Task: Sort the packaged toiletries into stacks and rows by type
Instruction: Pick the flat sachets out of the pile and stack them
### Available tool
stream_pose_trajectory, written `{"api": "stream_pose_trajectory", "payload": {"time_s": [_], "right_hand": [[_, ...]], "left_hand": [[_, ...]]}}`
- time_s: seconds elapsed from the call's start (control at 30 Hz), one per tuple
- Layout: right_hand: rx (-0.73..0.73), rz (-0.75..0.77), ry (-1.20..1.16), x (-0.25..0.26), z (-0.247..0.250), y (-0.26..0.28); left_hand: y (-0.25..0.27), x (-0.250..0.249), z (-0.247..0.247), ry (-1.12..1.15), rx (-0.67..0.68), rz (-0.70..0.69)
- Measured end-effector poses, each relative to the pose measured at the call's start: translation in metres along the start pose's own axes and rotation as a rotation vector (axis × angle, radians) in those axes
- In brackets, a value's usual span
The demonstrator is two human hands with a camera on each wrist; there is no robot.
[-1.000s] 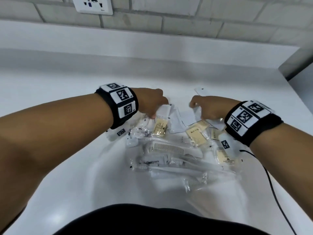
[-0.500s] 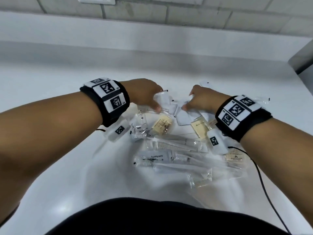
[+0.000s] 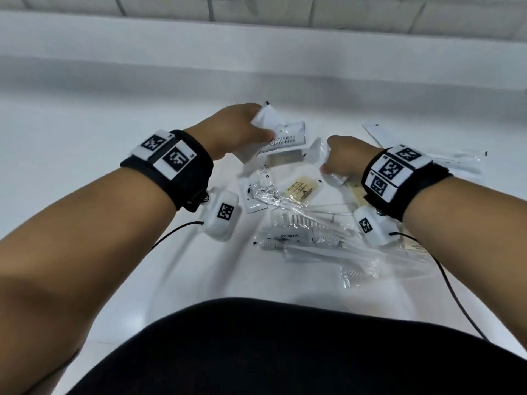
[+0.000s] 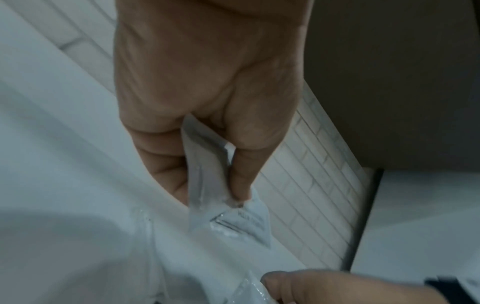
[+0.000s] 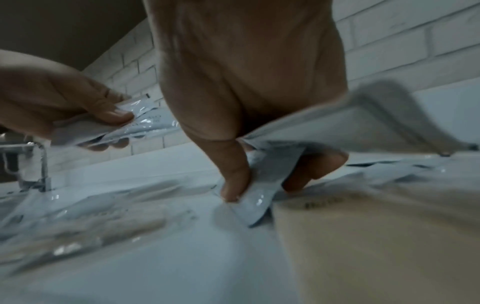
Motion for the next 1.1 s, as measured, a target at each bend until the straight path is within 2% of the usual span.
{"api": "stream_pose_trajectory", "payload": {"time_s": [0.07,0.27,0.33,0.4,0.47,0.53,0.6,0.7,0.73,0.83,0.9,1.0,1.1], "right_hand": [[-0.031,-0.028,-0.253,-0.010,0.005,0.000],[-0.180,-0.147,-1.384,-0.043,0.036,0.008],[-0.204,-0.180,-1.587,-0.048,0.044,0.016],[-0.225,-0.215,-1.634,-0.054,0.047,0.024],[-0.231,-0.312,-1.576,-0.059,0.043,0.030],[-0.142,-0.304,-1.391,-0.057,0.035,0.042],[-0.036,-0.142,-0.978,-0.047,0.024,0.063],[0.144,0.202,-0.277,-0.024,-0.012,0.089],[0.145,0.258,-0.123,-0.021,-0.021,0.091],[0.006,0.223,0.015,-0.027,-0.016,0.084],[-0.016,0.169,-0.002,-0.045,-0.003,0.078],[0.007,0.116,-0.019,-0.077,0.011,0.081],[0.107,0.168,0.090,-0.091,0.005,0.094]], "left_hand": [[0.007,0.008,0.006,0.198,-0.020,0.056],[0.024,0.019,0.010,0.523,-0.045,0.182],[0.032,0.019,0.006,0.577,-0.019,0.191],[0.036,0.021,0.002,0.674,-0.016,0.208],[0.039,0.022,-0.002,0.732,-0.053,0.250],[0.044,0.021,-0.006,0.634,-0.037,0.225],[0.049,0.016,-0.011,0.426,0.006,0.166],[0.054,0.007,-0.019,0.059,-0.007,0.048],[0.055,0.004,-0.024,-0.025,-0.012,0.015],[0.056,-0.001,-0.034,-0.129,0.007,-0.018],[0.057,-0.004,-0.037,-0.172,0.039,-0.046],[0.065,-0.011,-0.047,-0.384,0.157,-0.205],[0.079,-0.011,-0.071,-0.593,0.347,-0.355]]}}
Point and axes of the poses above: each hand's wrist, its own y-axis away from the middle knuckle, its own z-axis out of the back of the hand, x = y × z, the point moved 2 cm from there along -y, towards the middle knuckle, and after that the axes turned 9 degrees about -x, right-handed, at the moved point
